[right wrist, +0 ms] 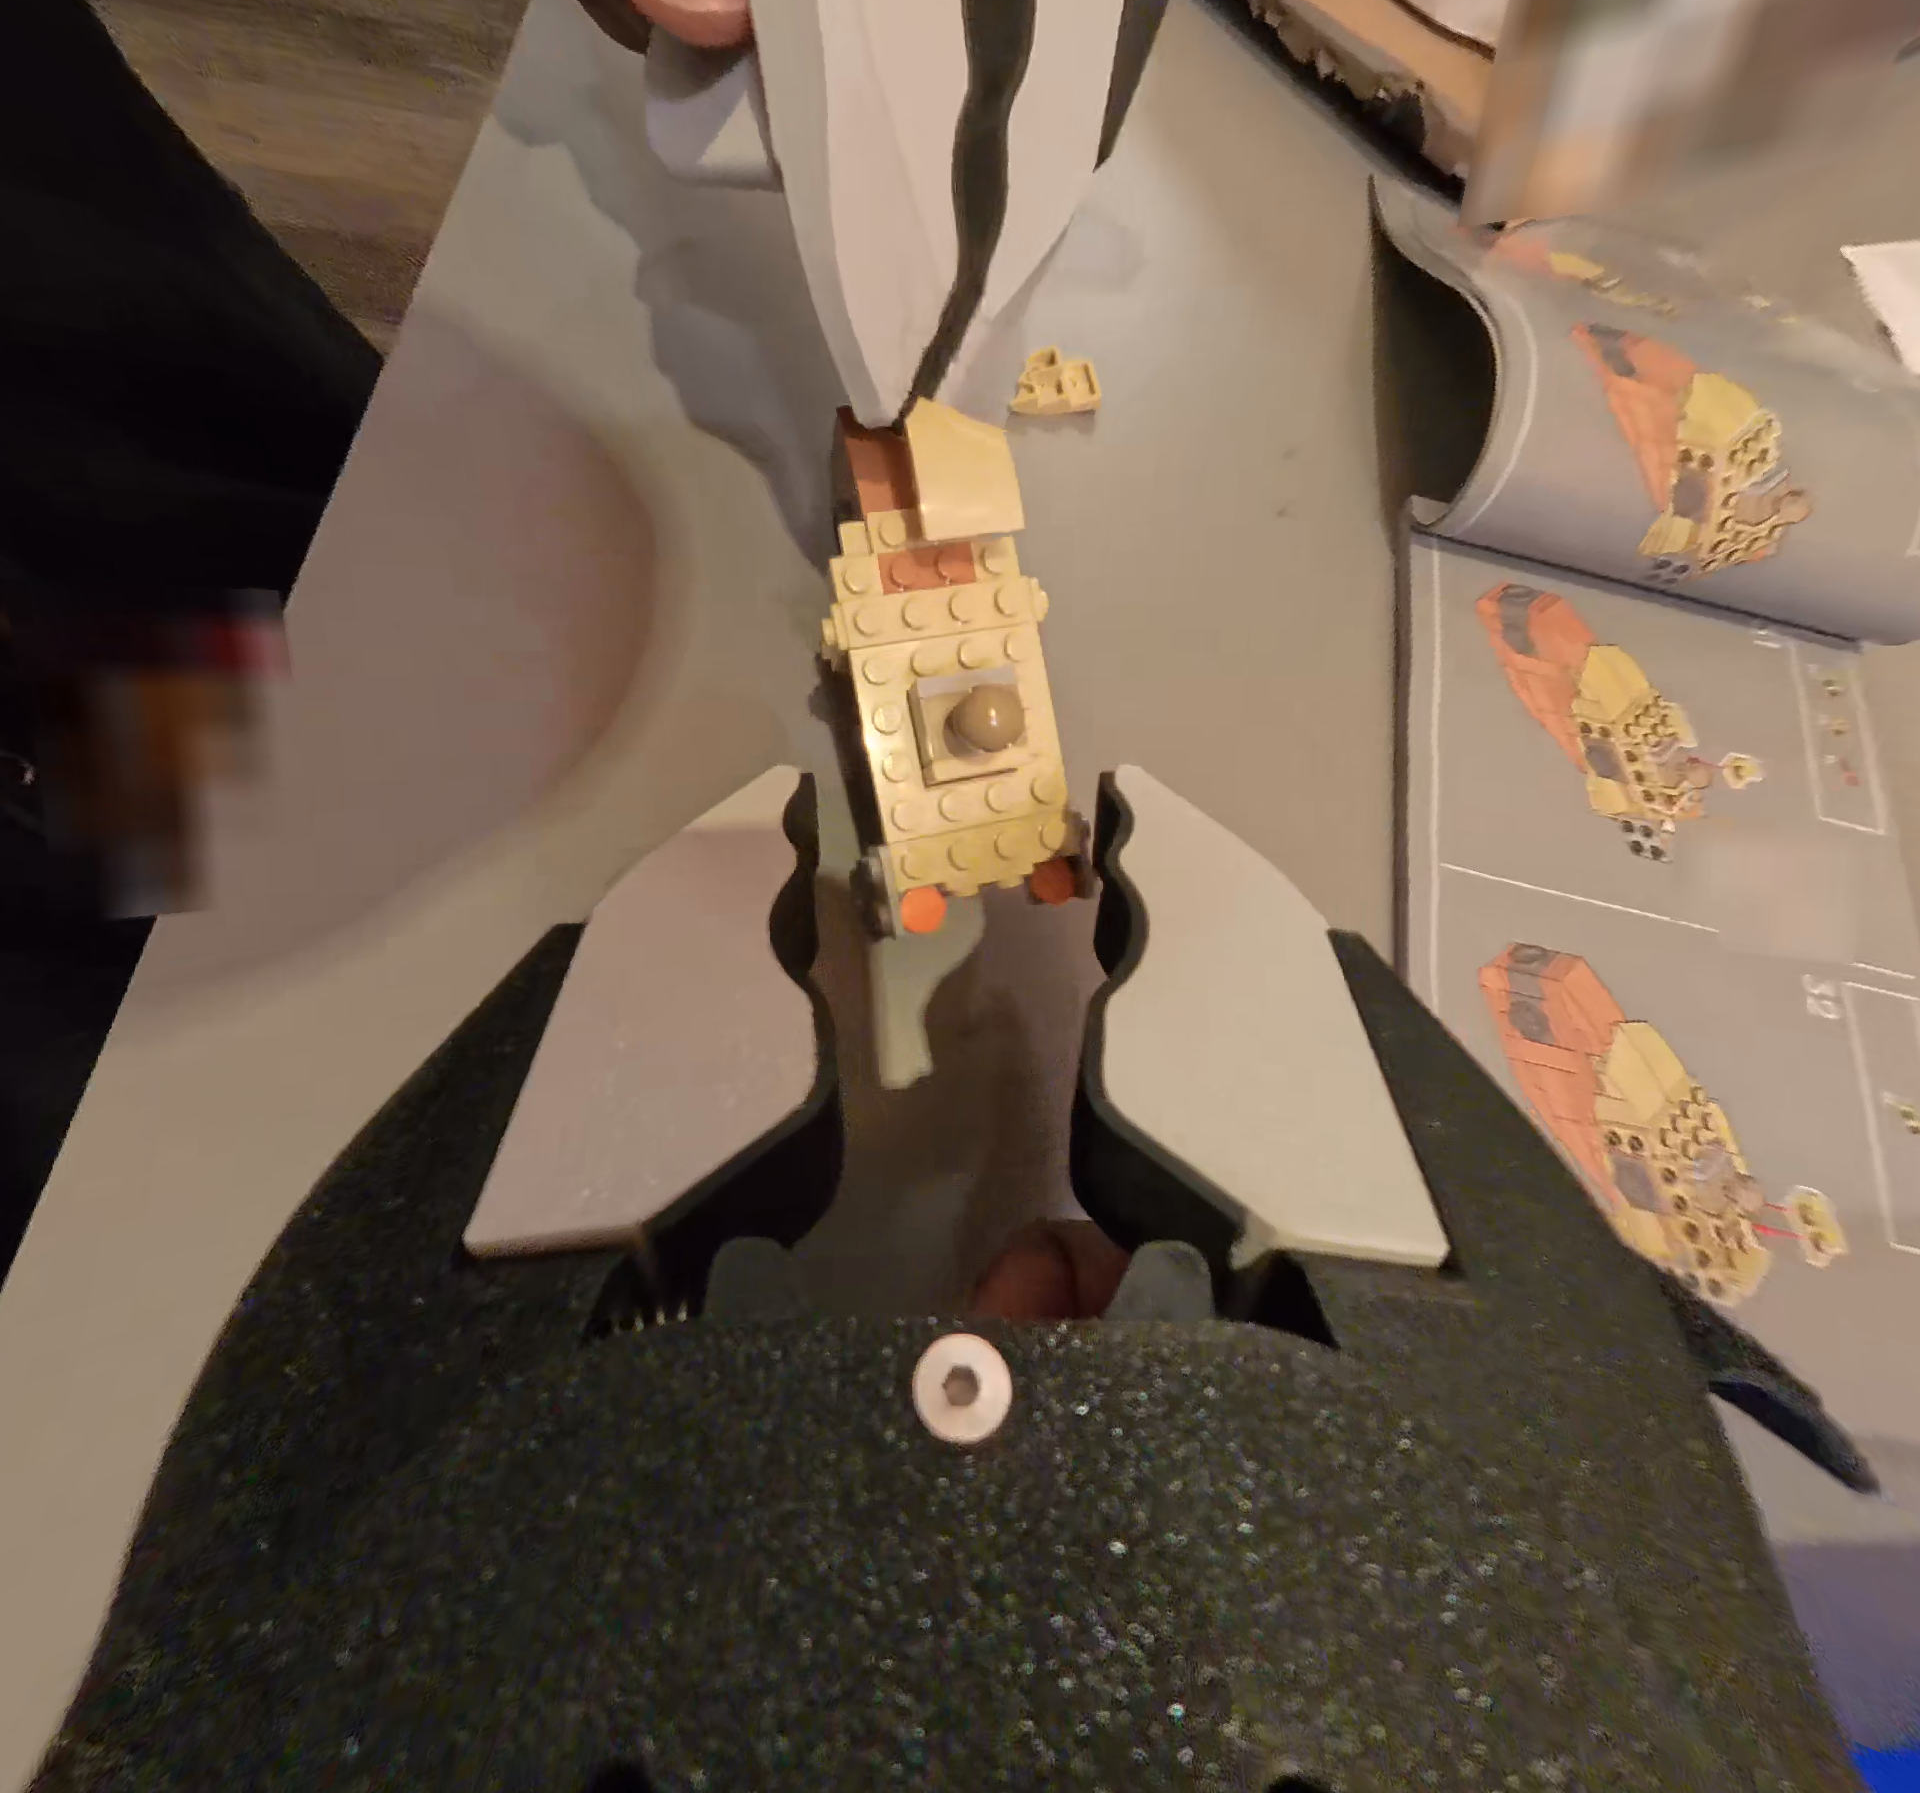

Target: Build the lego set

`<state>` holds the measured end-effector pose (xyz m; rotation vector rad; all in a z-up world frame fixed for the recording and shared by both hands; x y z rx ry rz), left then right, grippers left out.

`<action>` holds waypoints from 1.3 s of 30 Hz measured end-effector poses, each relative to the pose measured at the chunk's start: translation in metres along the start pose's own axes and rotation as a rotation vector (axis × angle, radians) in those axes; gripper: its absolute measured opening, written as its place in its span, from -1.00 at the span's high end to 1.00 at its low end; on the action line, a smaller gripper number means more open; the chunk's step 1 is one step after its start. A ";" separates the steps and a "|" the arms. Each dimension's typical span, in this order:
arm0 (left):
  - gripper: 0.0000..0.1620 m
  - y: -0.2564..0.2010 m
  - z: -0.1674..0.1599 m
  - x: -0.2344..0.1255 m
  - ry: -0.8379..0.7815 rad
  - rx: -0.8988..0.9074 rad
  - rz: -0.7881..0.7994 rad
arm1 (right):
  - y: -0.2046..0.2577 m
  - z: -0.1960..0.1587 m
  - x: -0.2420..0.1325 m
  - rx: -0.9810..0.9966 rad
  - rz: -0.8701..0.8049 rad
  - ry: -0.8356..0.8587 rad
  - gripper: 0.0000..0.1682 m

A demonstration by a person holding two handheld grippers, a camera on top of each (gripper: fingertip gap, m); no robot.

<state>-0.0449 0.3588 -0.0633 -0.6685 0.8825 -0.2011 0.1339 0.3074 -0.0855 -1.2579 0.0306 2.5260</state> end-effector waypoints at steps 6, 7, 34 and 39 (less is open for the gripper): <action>0.97 0.000 0.000 0.002 0.004 -0.011 0.002 | -0.001 0.005 0.006 -0.017 0.001 0.011 0.54; 0.97 0.001 -0.001 0.002 0.004 -0.015 0.003 | 0.000 0.005 0.006 -0.020 -0.009 0.015 0.54; 0.96 -0.003 -0.003 0.004 0.076 0.006 0.054 | 0.014 0.008 0.002 -0.126 -0.162 0.005 0.58; 0.95 -0.003 -0.003 0.004 0.080 0.005 0.055 | 0.015 0.008 0.002 -0.143 -0.181 0.004 0.58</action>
Point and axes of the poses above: each gripper's, where its closed fingertips meet, x out along the fingers, z out of its top, y = z × x across the jaws, the point moved 9 cm from there along -x, back along the fingers, and after that the axes turned 14 degrees about y, right-handed, at the moved point
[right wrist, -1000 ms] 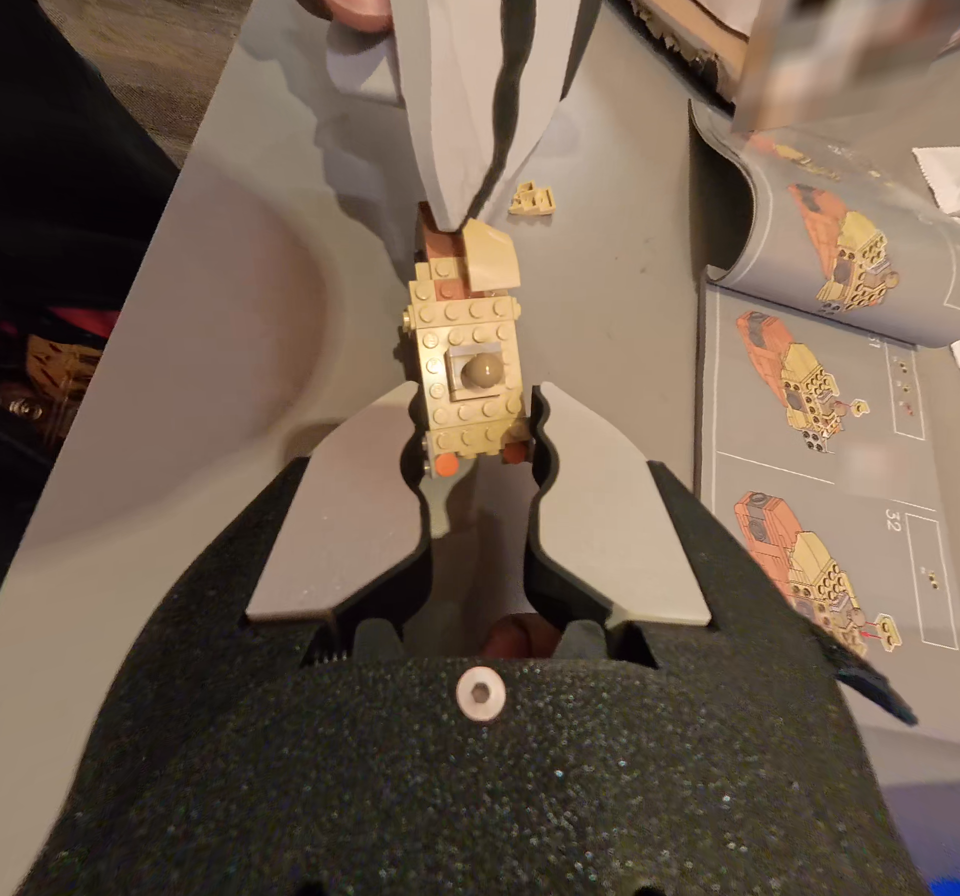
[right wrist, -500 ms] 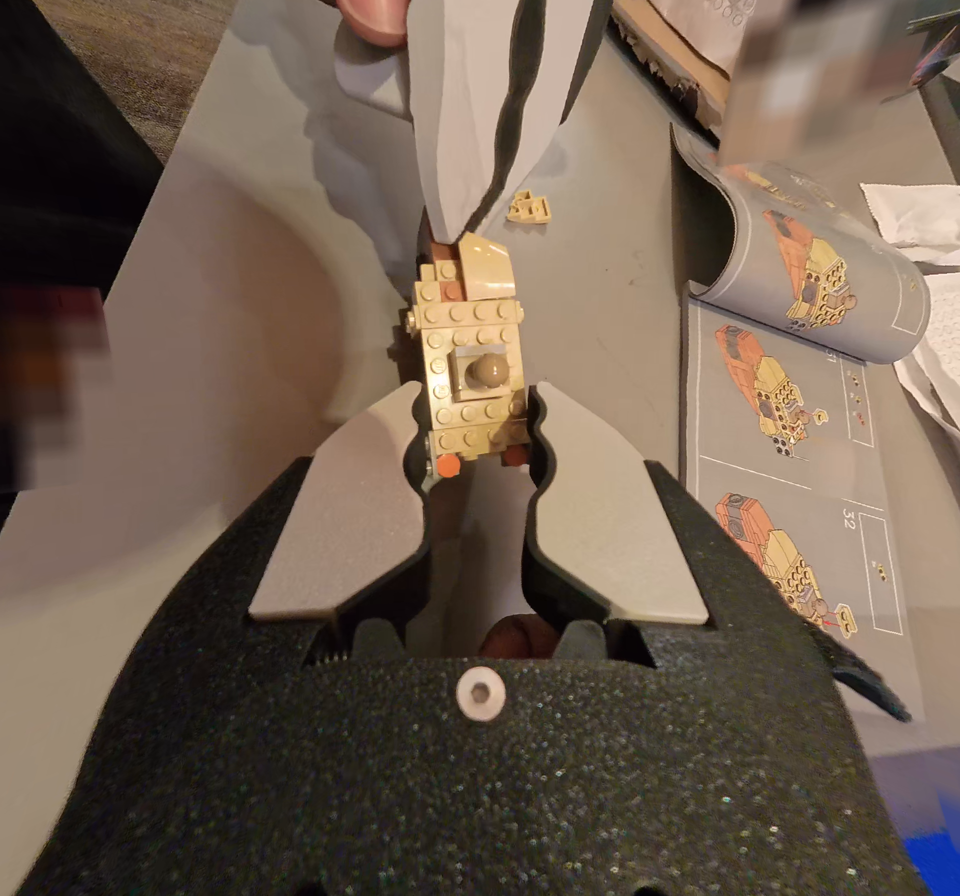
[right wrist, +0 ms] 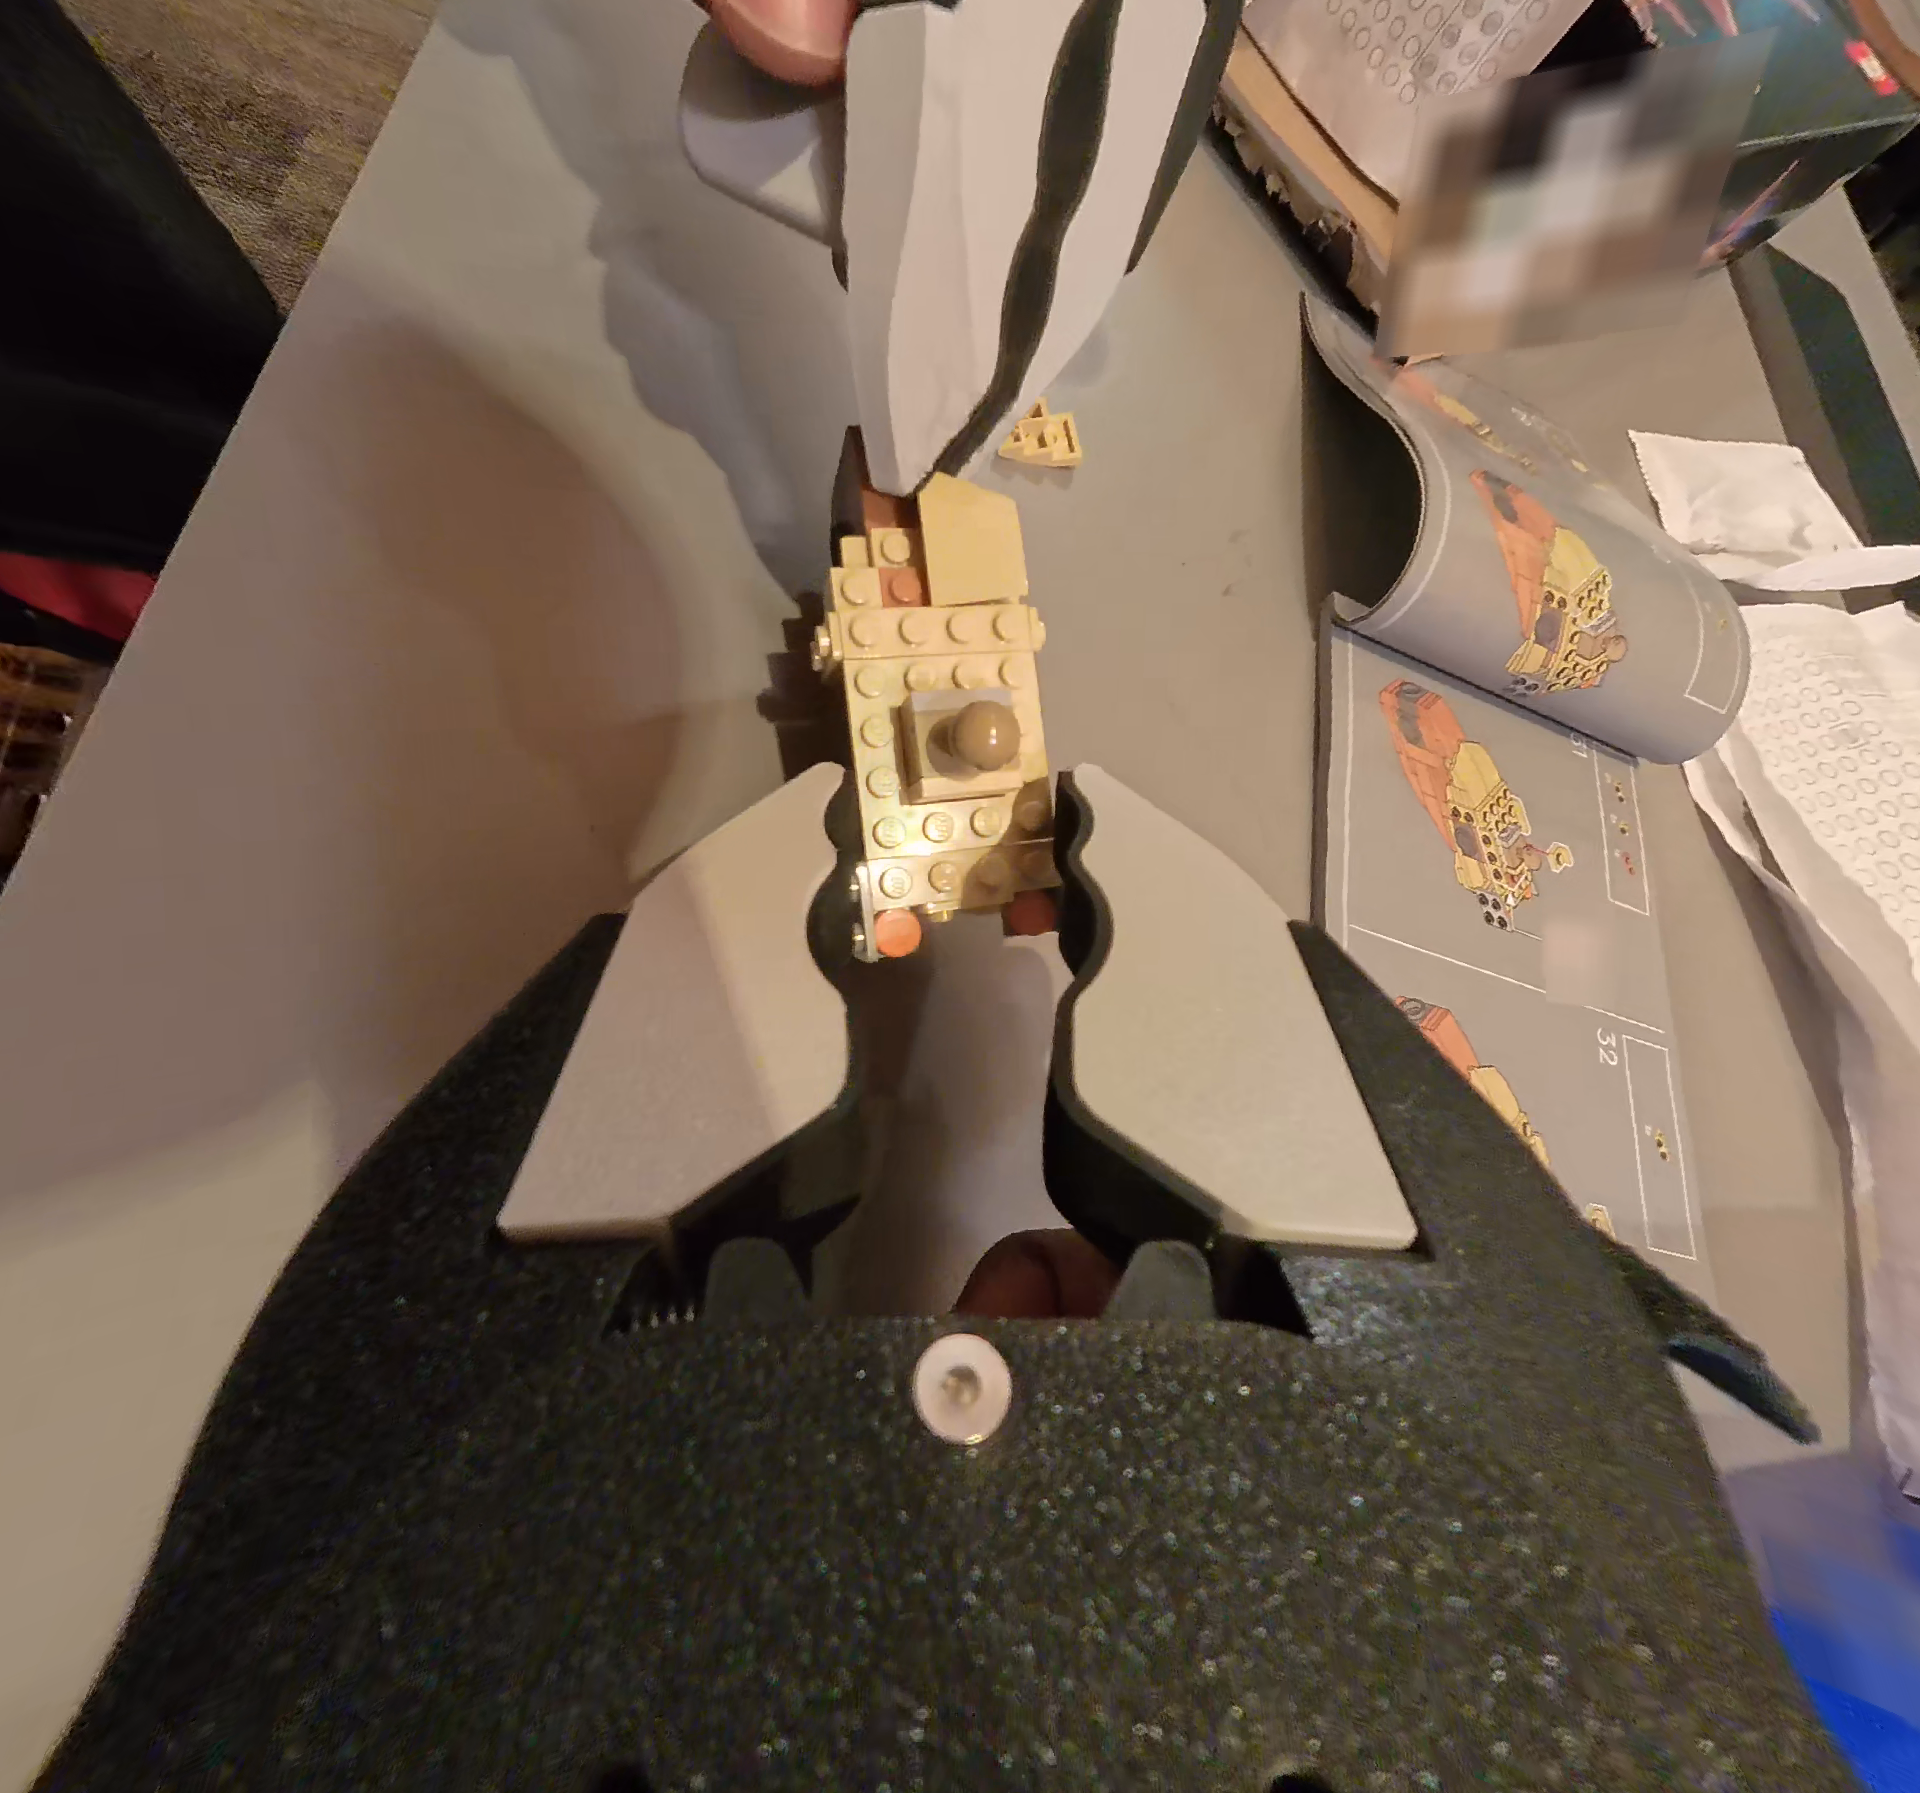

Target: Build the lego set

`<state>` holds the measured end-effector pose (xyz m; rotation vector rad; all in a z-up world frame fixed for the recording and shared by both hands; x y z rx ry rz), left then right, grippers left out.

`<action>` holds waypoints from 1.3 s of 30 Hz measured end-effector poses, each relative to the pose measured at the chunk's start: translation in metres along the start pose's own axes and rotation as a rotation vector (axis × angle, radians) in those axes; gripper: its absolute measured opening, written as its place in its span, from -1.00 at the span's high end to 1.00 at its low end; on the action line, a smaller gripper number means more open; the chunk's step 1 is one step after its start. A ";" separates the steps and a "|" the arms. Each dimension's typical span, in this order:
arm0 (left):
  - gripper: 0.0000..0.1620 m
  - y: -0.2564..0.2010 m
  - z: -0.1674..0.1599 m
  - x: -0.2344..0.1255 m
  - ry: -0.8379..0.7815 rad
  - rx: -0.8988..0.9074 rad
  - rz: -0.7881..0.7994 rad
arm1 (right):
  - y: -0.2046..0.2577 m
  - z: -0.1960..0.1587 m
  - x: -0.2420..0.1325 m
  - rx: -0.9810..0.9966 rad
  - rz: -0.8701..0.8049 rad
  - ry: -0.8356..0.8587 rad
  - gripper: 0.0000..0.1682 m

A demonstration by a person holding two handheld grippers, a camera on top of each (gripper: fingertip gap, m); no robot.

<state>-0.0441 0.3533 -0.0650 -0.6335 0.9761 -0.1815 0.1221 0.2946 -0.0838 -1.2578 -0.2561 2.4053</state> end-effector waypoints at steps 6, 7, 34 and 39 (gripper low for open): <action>0.95 -0.003 0.000 0.000 0.018 0.025 0.036 | 0.001 0.000 0.000 -0.020 -0.023 -0.002 0.58; 0.95 -0.003 0.000 0.000 0.021 0.028 0.041 | 0.002 0.000 0.000 -0.024 -0.027 -0.003 0.58; 0.92 -0.008 -0.006 0.001 -0.020 0.000 0.065 | 0.008 0.002 -0.002 -0.062 -0.083 -0.011 0.58; 0.89 -0.010 -0.005 0.001 -0.009 0.010 0.068 | 0.008 0.002 -0.002 -0.067 -0.093 -0.011 0.58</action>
Point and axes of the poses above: each gripper's, where its closed fingertips meet, x out along the fingers, z out of its top, y = z × x across the jaws, the point moved 9 cm from there along -x, back along the fingers, and after that the axes turned 14 degrees about y, right-handed, at the moved point
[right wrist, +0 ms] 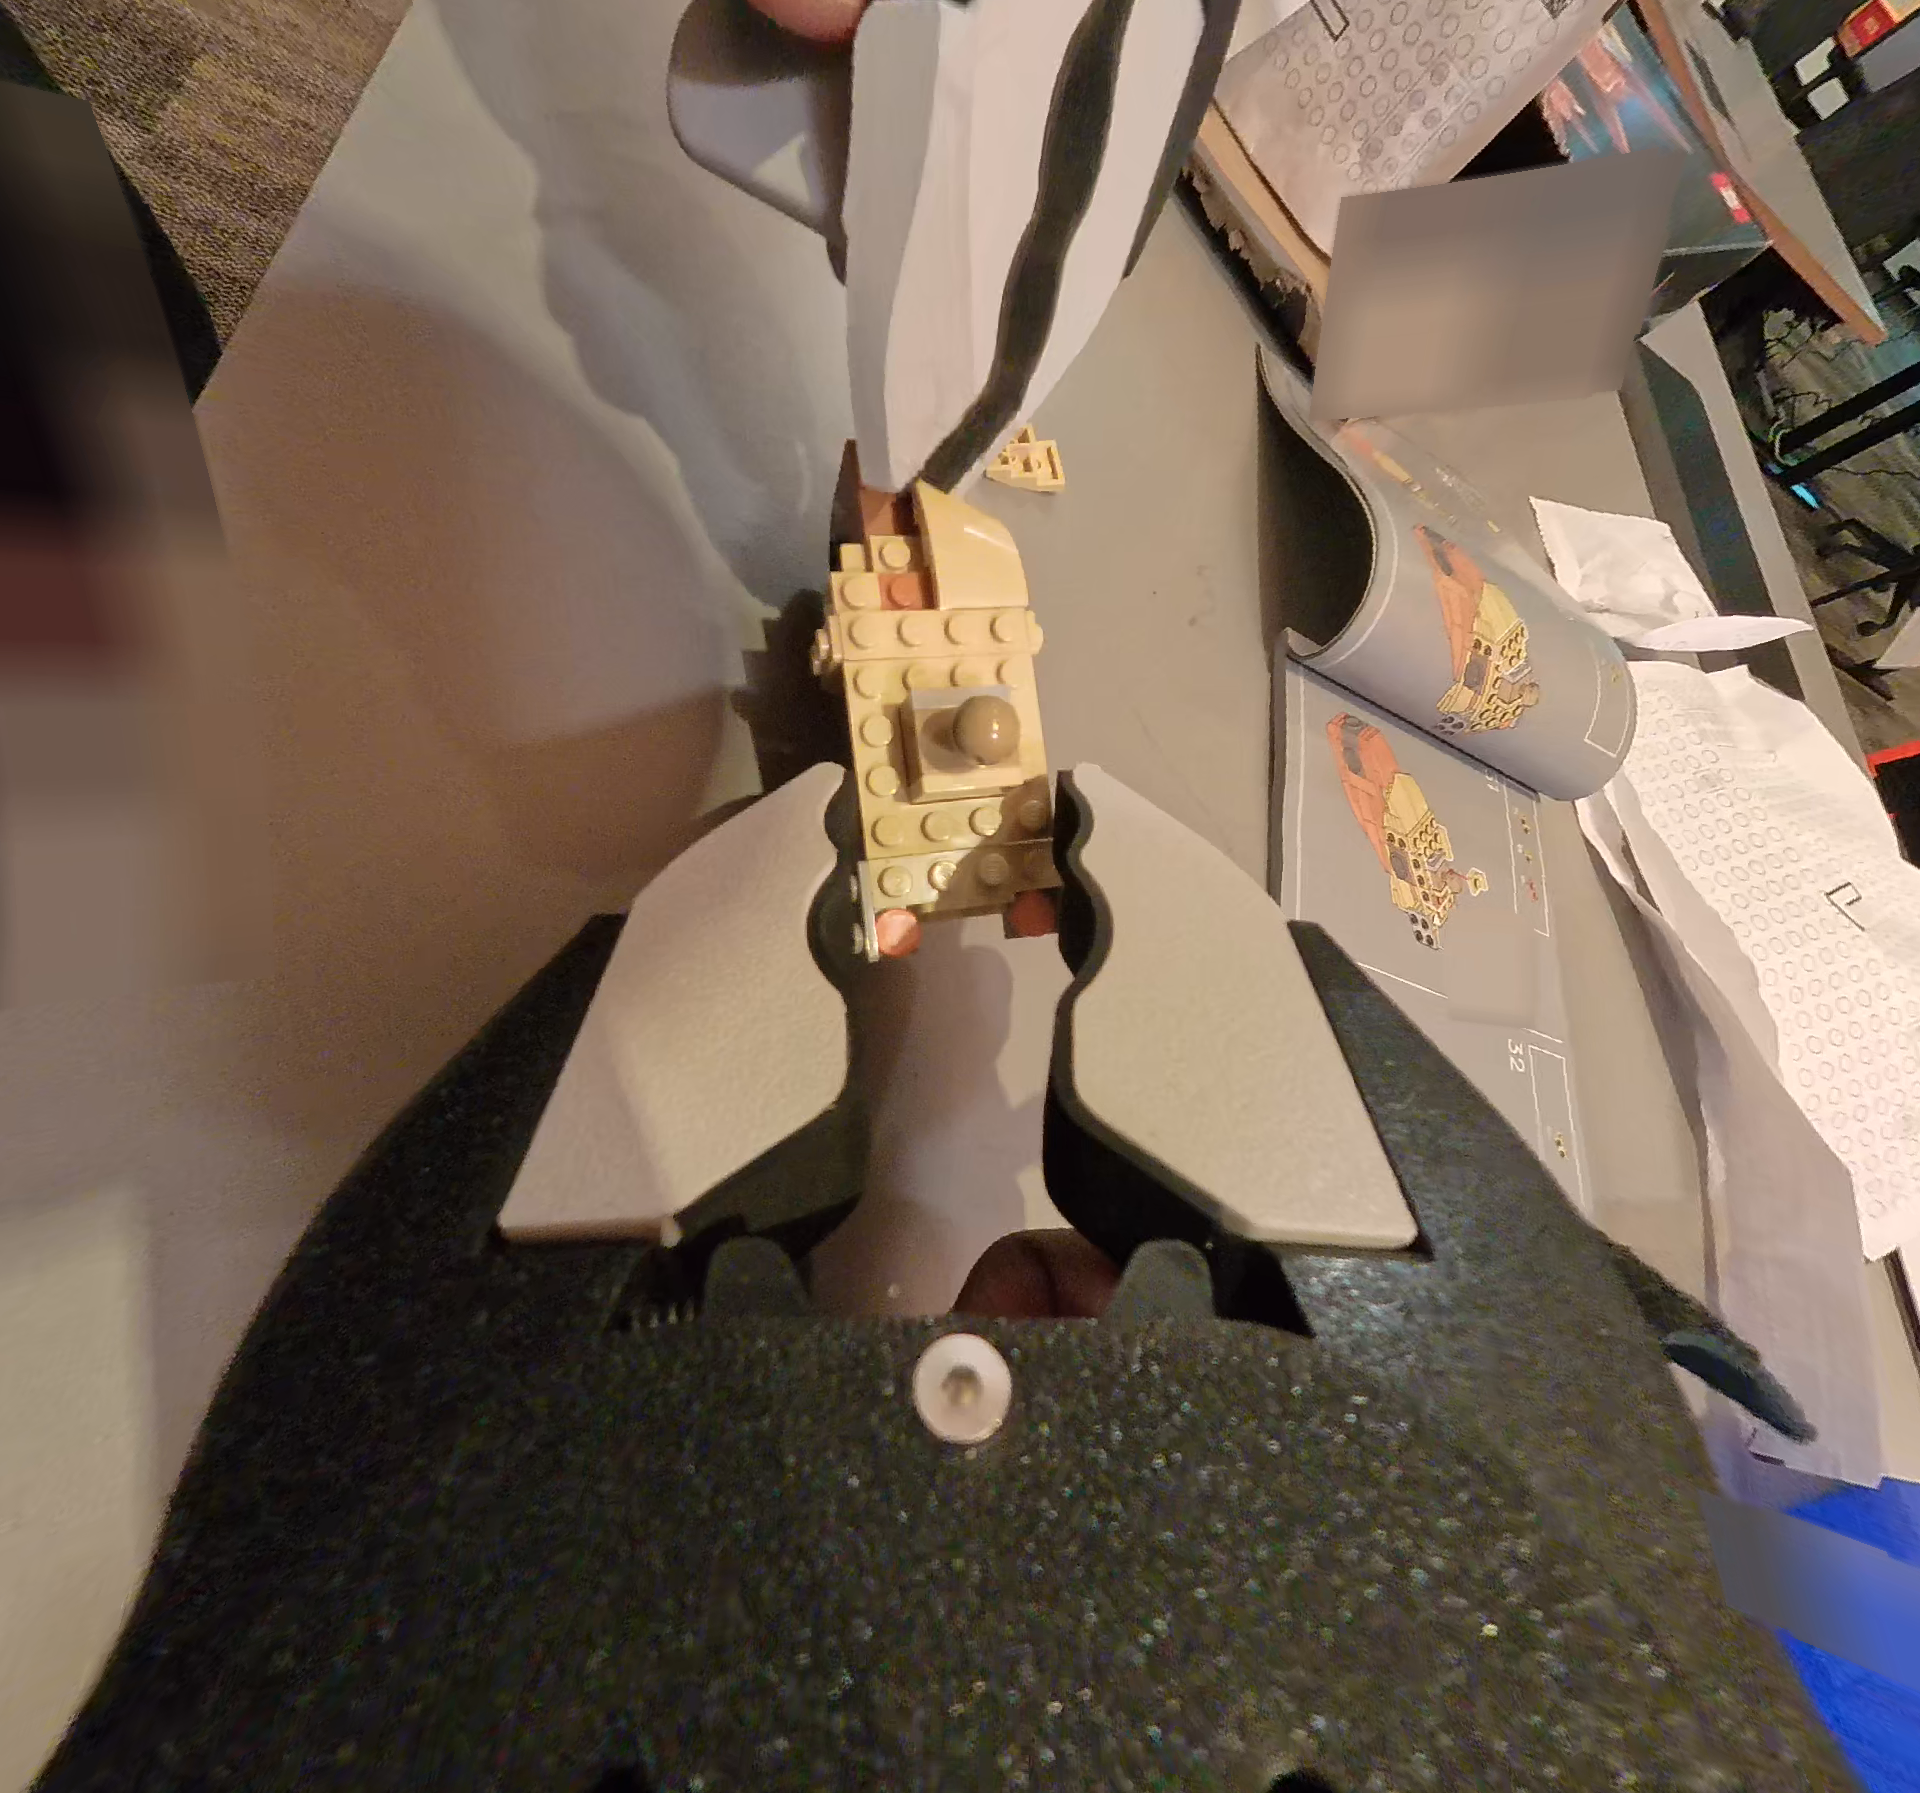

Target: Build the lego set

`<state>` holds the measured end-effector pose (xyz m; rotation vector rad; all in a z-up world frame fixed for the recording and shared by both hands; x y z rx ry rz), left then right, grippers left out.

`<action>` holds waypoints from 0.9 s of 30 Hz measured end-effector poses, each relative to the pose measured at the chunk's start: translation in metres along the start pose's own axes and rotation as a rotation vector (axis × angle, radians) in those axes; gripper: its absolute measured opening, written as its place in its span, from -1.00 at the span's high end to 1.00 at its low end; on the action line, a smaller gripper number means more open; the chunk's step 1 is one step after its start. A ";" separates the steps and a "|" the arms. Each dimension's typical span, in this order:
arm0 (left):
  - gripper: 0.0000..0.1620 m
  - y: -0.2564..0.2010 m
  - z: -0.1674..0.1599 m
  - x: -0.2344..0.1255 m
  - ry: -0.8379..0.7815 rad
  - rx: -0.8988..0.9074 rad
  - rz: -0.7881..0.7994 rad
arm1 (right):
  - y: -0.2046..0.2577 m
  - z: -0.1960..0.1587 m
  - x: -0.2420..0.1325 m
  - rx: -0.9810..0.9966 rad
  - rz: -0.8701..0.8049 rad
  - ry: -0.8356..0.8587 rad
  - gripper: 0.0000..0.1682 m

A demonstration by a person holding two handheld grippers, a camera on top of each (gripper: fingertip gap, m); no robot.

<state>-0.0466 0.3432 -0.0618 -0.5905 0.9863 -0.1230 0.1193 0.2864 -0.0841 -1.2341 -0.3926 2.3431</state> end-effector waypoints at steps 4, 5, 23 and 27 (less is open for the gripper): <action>0.88 -0.001 0.000 -0.001 0.009 0.010 0.007 | 0.000 0.000 0.000 0.000 -0.002 -0.001 0.58; 0.88 -0.001 0.000 -0.001 0.011 0.012 0.010 | 0.000 0.000 0.000 0.001 -0.002 -0.001 0.58; 0.84 -0.002 0.000 -0.002 0.021 0.024 0.025 | 0.000 0.000 0.000 -0.004 -0.007 -0.002 0.58; 0.83 -0.003 0.000 -0.001 0.022 0.030 0.023 | 0.000 0.000 0.000 -0.005 -0.008 -0.003 0.58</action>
Point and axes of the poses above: each gripper's, where its closed fingertips meet, x out along the fingers, z out of its top, y = z × x across the jaws, the point moved 9 cm from there along -x, back along the fingers, and after that the axes turned 14 degrees about y, right-handed, at the moved point
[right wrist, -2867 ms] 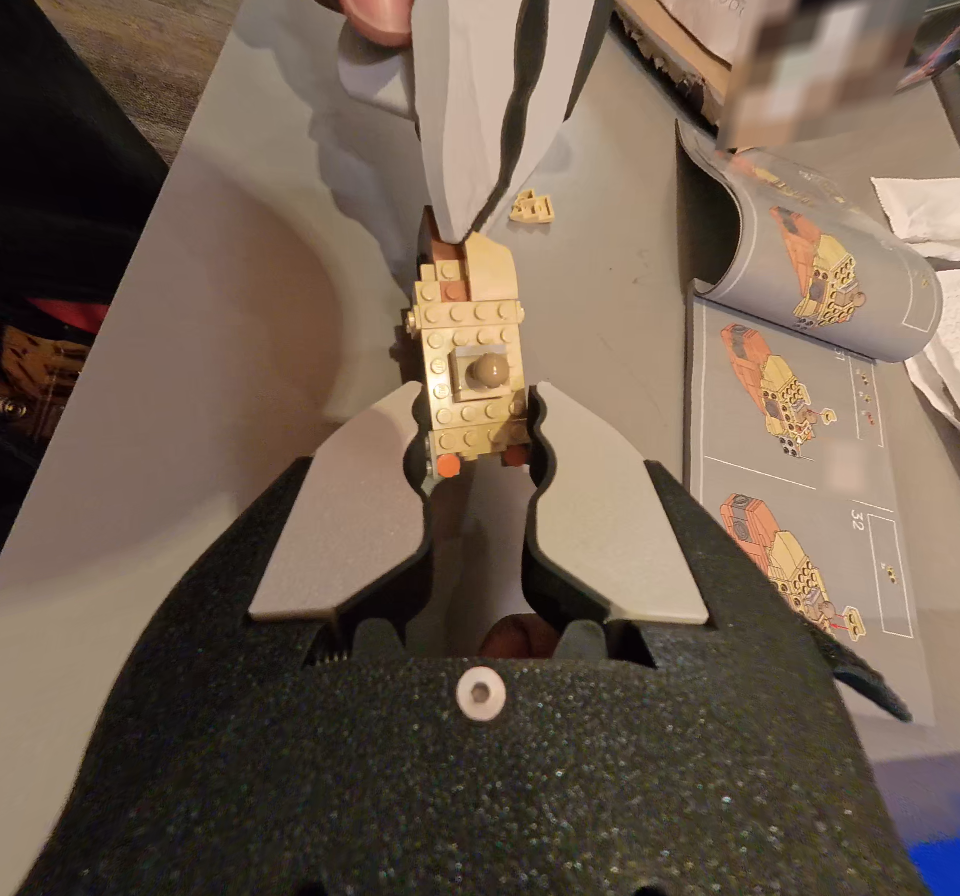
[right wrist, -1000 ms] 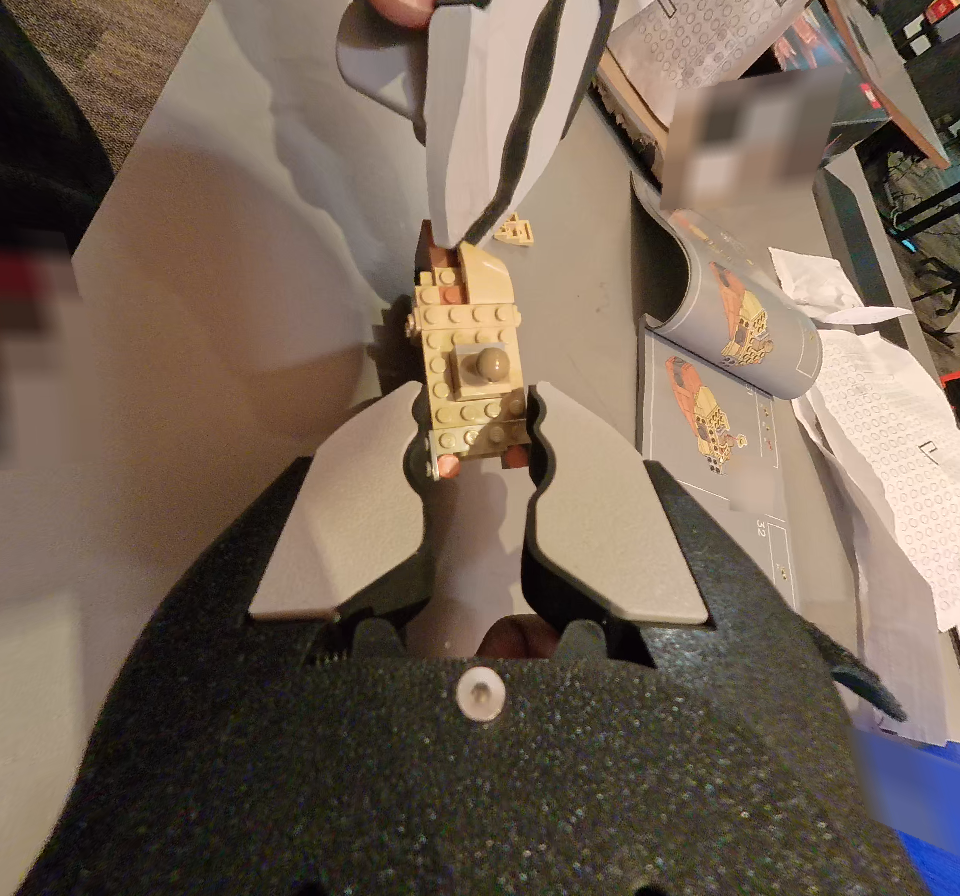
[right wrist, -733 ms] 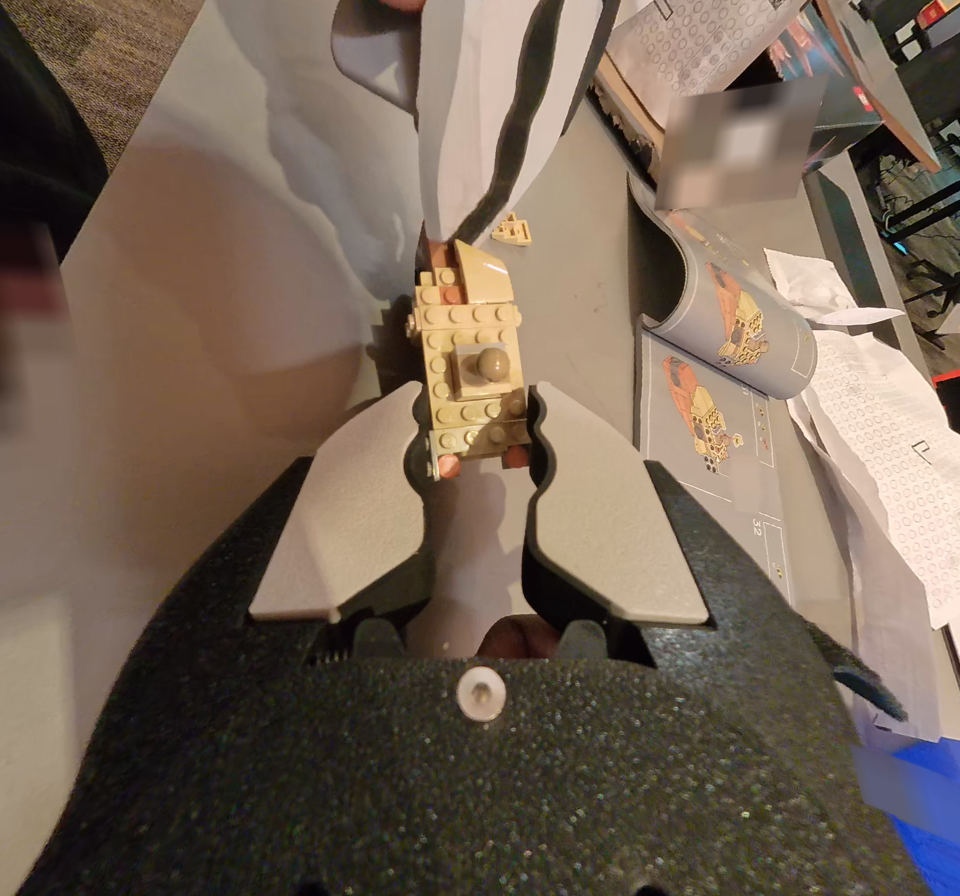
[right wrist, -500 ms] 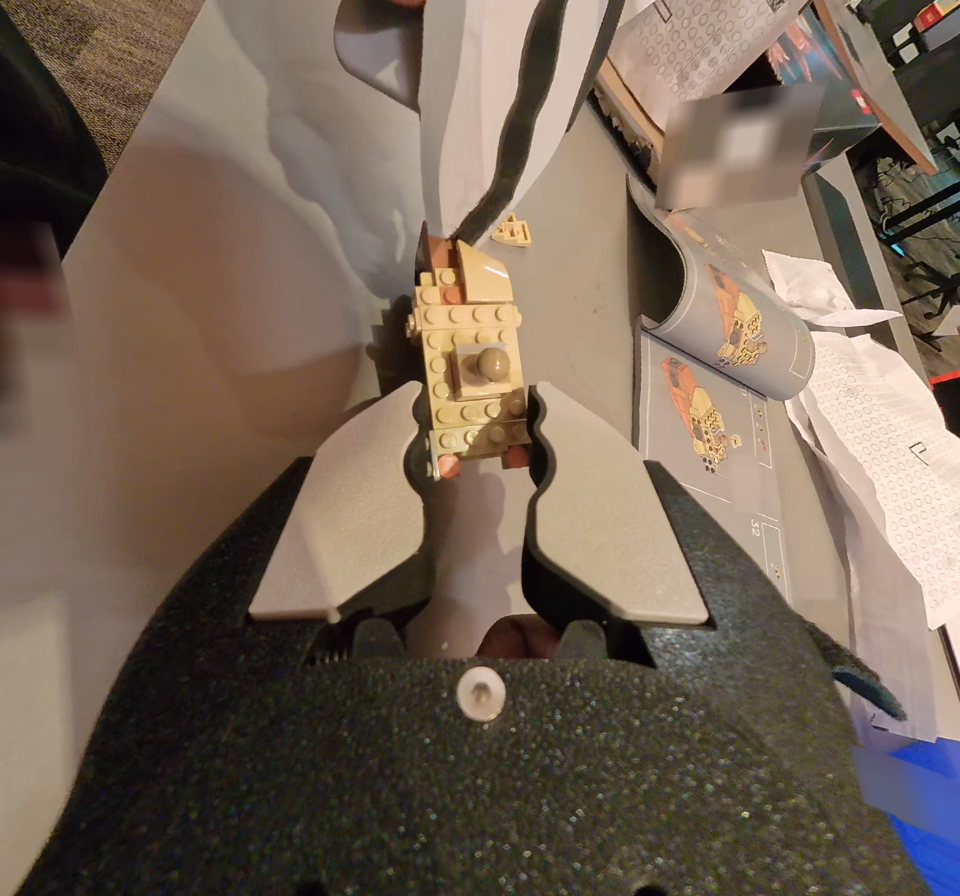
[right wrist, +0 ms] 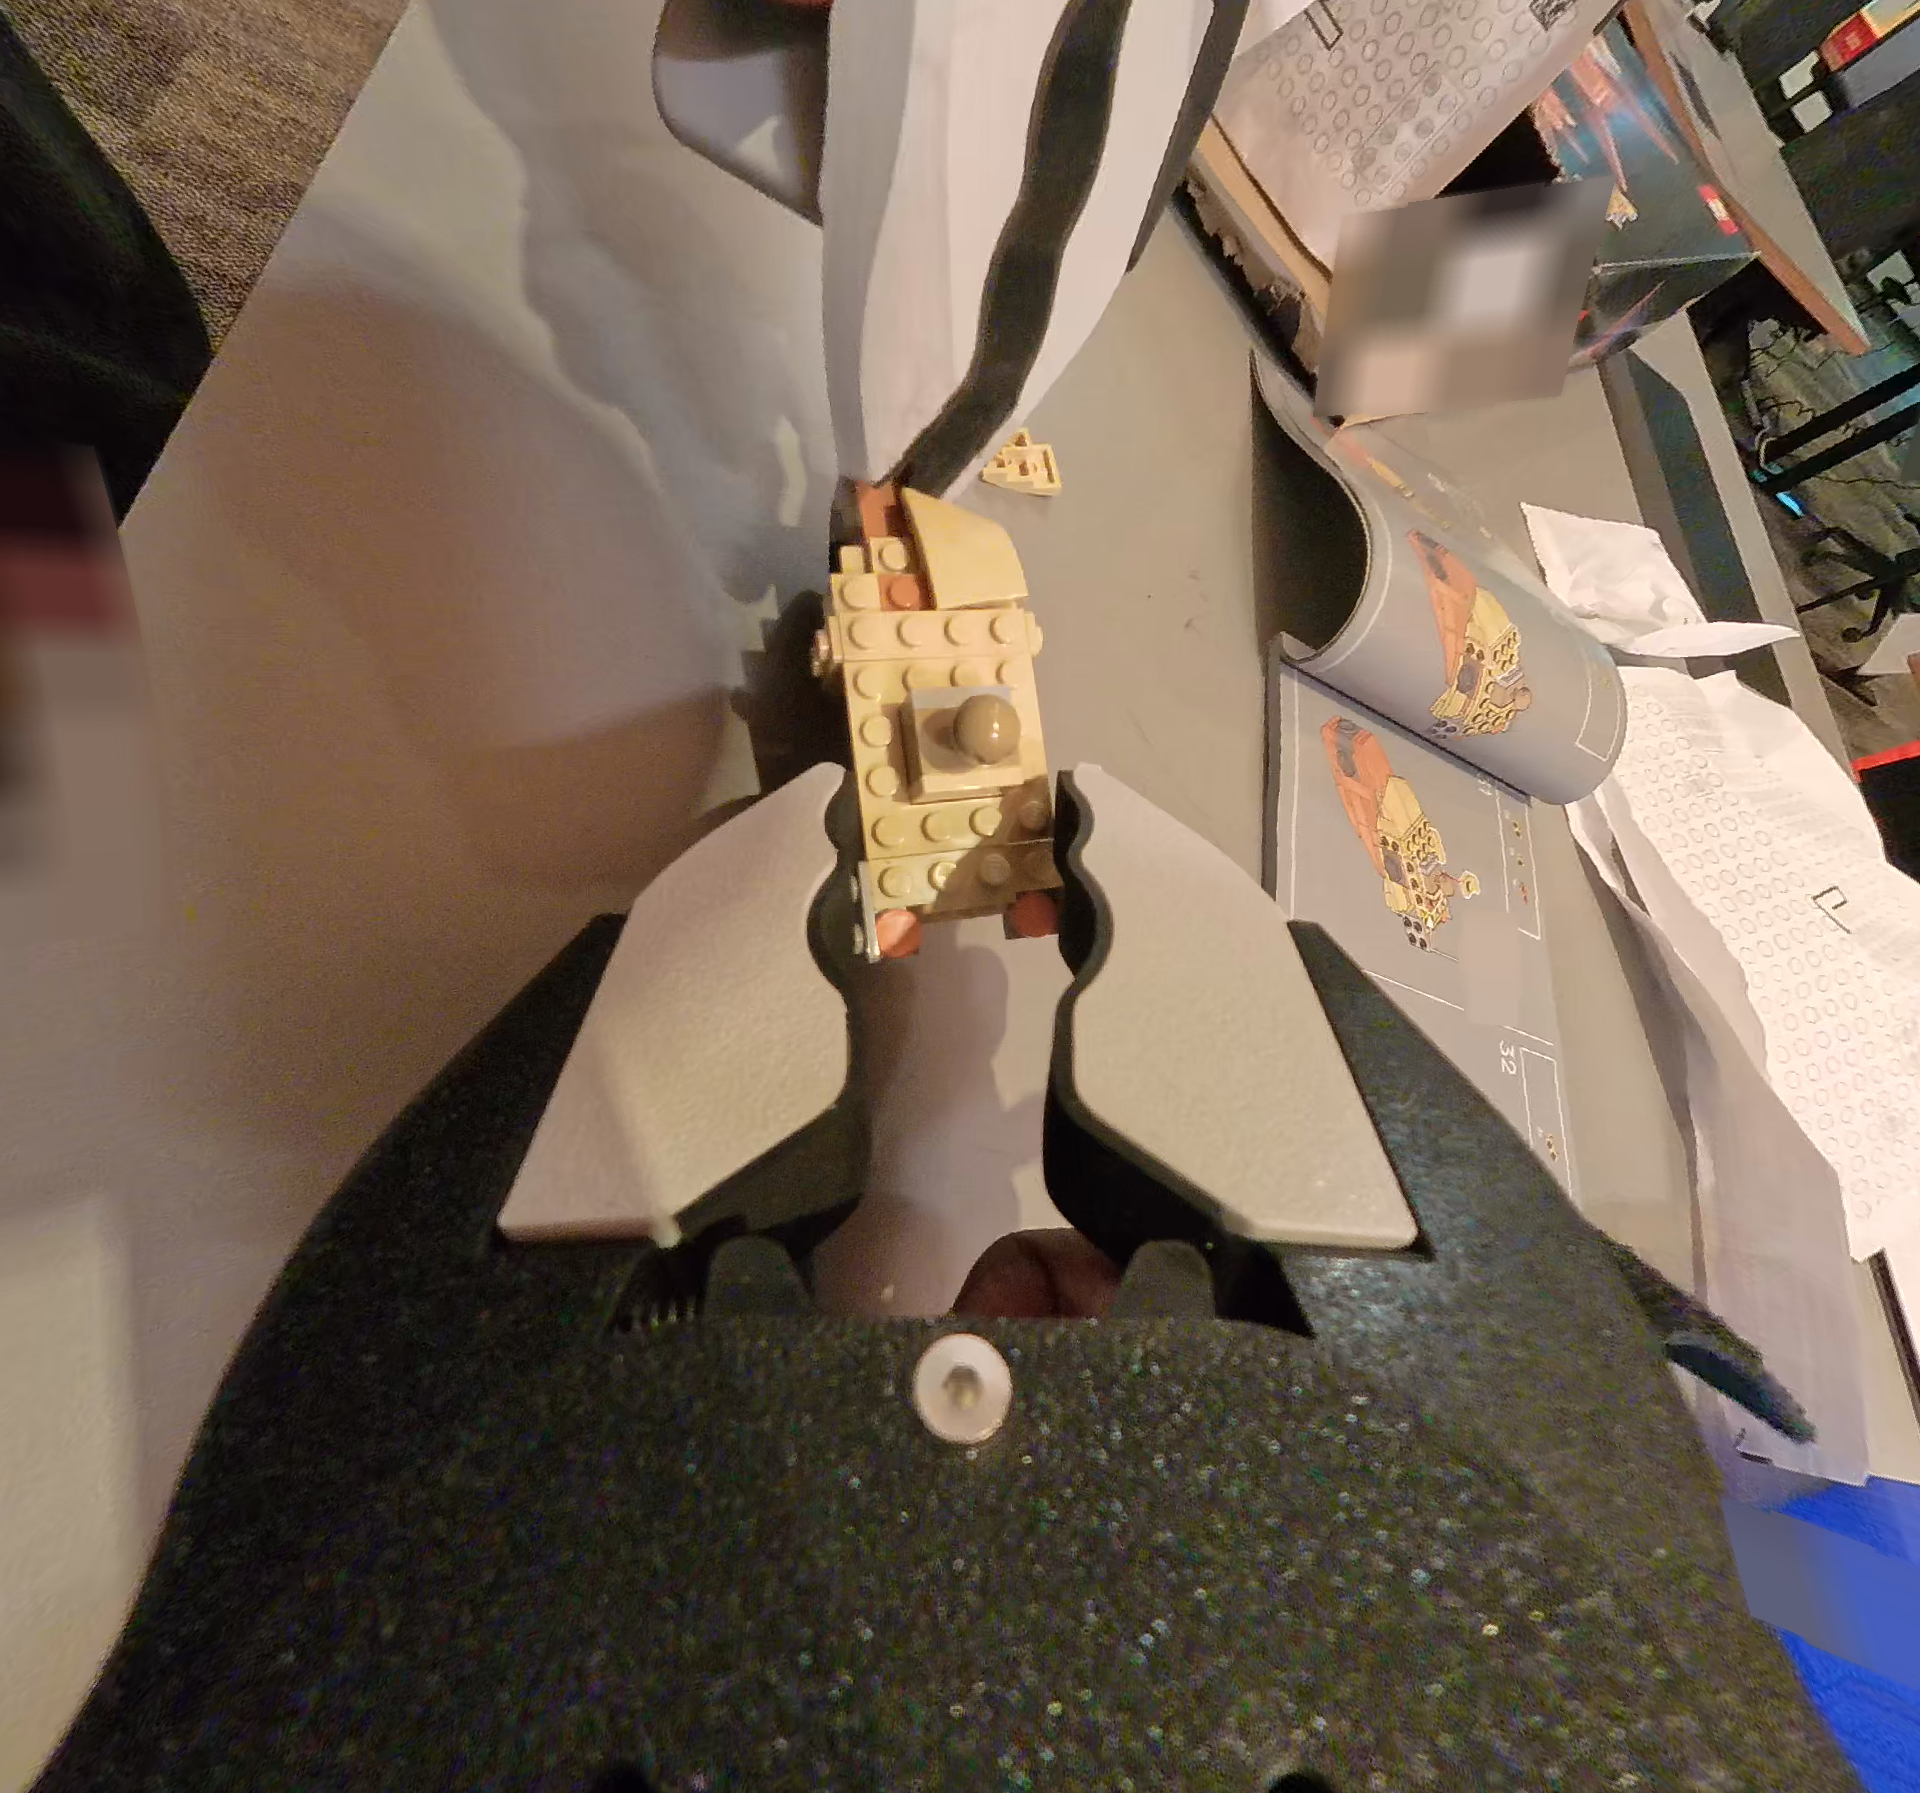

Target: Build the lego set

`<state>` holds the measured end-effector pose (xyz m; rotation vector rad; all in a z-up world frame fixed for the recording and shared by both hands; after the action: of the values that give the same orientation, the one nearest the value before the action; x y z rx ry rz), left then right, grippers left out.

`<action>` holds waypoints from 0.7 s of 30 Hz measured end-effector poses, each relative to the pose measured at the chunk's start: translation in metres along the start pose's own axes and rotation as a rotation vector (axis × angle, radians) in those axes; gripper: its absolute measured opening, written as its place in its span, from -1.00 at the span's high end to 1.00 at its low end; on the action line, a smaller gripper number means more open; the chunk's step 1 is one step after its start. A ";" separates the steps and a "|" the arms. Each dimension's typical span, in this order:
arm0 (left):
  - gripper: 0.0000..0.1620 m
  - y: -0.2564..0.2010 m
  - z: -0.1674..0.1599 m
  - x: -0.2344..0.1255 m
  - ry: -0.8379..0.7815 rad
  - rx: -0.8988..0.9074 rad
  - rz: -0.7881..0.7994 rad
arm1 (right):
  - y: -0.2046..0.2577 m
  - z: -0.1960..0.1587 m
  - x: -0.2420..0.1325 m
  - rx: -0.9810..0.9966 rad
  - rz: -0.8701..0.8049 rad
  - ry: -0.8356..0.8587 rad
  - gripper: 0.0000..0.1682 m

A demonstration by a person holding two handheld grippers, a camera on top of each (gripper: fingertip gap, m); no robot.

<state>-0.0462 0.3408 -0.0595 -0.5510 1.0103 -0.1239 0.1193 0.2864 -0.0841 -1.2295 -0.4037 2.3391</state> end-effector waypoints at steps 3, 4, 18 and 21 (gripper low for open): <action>0.83 -0.001 0.000 0.000 0.003 0.005 0.004 | 0.000 0.000 0.000 -0.003 -0.003 0.000 0.58; 0.83 -0.001 0.000 0.000 0.003 0.006 0.006 | 0.000 0.000 0.000 -0.004 -0.004 0.000 0.58; 0.77 0.001 0.007 -0.009 -0.026 0.046 0.108 | 0.001 0.001 -0.001 -0.006 -0.003 -0.001 0.58; 0.68 0.003 0.011 -0.009 -0.011 0.071 0.124 | 0.002 0.001 -0.001 -0.011 -0.006 -0.002 0.58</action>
<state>-0.0422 0.3506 -0.0497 -0.4225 1.0227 -0.0467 0.1185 0.2845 -0.0835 -1.2295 -0.4210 2.3358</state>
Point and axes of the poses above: each gripper's, where its closed fingertips meet, x out along the fingers, z out of its top, y = z × x across the jaws, the point moved 9 cm from there along -x, back along the fingers, and after that the axes turned 14 degrees about y, right-handed, at the moved point
